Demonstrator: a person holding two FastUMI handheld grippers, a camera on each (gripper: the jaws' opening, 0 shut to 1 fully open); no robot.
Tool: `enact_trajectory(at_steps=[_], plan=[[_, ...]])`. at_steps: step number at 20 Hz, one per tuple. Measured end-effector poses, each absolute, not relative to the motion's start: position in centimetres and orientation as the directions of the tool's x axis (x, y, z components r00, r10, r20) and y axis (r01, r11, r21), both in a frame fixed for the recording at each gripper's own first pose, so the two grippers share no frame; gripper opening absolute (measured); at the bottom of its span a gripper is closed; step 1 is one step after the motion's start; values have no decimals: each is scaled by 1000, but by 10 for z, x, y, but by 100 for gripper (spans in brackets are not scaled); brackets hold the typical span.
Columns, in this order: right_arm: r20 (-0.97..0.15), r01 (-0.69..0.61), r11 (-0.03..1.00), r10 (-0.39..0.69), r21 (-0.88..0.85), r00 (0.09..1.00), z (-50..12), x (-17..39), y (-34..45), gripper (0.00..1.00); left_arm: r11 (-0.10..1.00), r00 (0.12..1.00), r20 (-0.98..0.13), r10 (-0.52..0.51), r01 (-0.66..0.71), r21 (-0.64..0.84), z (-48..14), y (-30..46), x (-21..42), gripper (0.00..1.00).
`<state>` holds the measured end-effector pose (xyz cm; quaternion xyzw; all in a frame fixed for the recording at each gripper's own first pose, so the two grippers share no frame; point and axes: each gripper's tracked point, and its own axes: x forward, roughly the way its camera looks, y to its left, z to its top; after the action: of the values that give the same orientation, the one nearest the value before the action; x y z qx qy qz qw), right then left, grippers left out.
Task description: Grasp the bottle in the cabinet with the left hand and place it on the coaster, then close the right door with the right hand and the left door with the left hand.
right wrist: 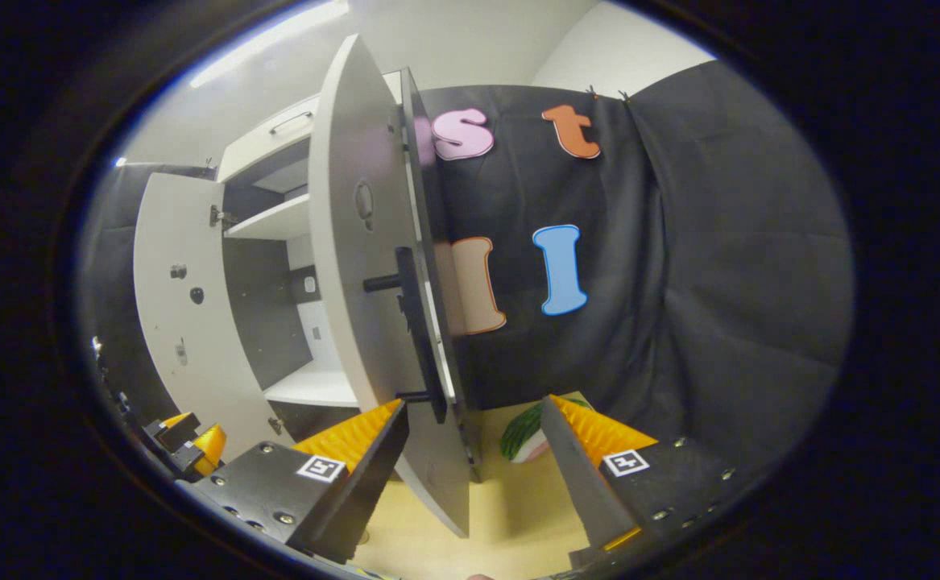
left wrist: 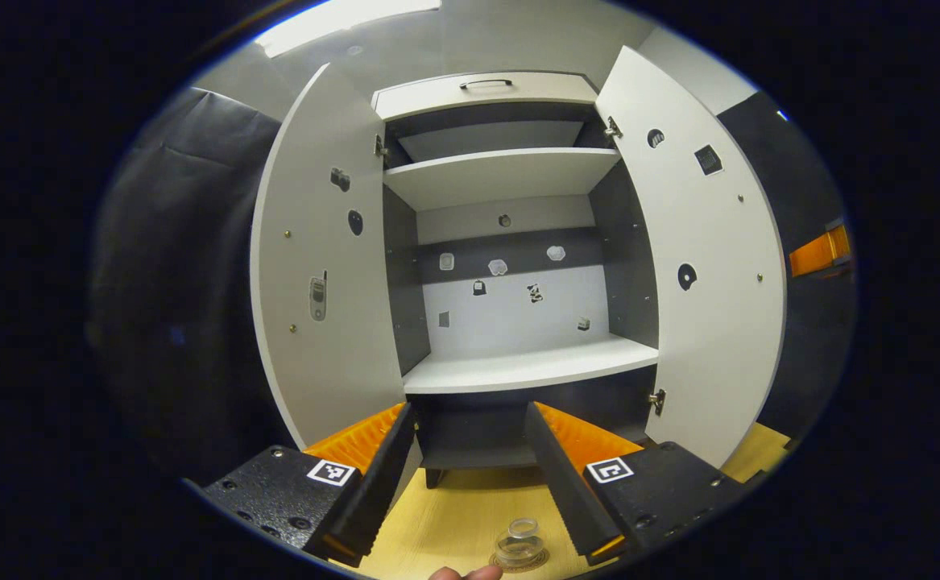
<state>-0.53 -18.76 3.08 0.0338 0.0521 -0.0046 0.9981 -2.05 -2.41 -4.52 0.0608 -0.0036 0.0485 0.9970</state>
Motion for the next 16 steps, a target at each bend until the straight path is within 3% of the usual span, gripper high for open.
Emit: enact_trajectory(at_steps=[1,16], plan=[[-104,2,998,5,64,995,32,1,-189,100,987,994,11,109,-110,121,-45,-21,-22,96],[-96,-119,992,122,41,988,26,23,-169,98,971,975,-51,215,-208,115,-65,25,-41,94]])
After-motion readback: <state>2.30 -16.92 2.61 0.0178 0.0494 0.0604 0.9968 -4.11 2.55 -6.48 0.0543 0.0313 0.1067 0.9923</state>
